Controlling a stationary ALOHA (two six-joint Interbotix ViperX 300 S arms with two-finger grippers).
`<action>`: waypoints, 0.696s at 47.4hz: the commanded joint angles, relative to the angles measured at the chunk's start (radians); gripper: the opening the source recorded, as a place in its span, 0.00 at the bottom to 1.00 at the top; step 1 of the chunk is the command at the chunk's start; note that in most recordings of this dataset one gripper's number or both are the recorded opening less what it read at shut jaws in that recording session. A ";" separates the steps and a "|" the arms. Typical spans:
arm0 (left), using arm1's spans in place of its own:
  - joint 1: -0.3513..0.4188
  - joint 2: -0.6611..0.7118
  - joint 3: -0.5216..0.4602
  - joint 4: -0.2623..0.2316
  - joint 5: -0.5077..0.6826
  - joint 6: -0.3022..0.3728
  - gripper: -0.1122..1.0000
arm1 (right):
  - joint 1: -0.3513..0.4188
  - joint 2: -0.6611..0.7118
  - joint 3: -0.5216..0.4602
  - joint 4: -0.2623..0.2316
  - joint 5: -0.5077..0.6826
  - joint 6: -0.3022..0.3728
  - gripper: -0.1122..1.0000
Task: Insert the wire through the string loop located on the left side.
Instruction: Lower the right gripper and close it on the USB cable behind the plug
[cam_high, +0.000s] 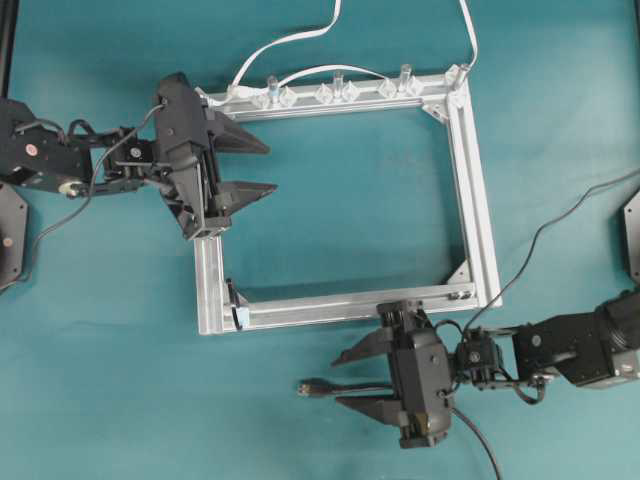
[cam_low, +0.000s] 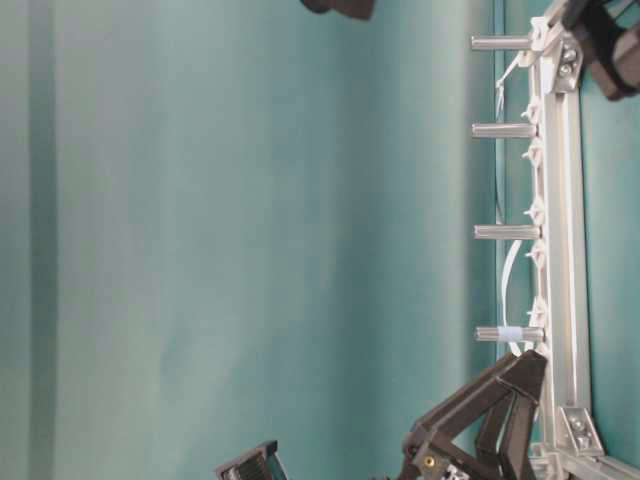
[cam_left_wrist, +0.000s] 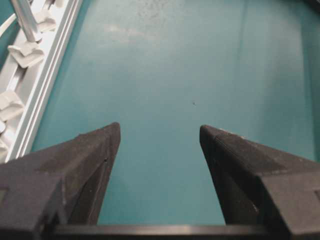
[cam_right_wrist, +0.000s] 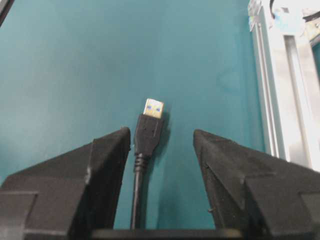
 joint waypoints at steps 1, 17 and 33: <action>-0.012 -0.018 -0.008 0.002 -0.003 0.008 0.75 | 0.014 -0.017 -0.018 0.002 0.012 0.003 0.63; -0.017 -0.017 -0.009 0.003 -0.003 0.009 0.75 | 0.018 0.008 -0.035 0.002 0.048 0.006 0.63; -0.037 -0.020 -0.009 0.003 0.000 0.002 0.75 | 0.017 0.051 -0.054 0.003 0.048 0.006 0.63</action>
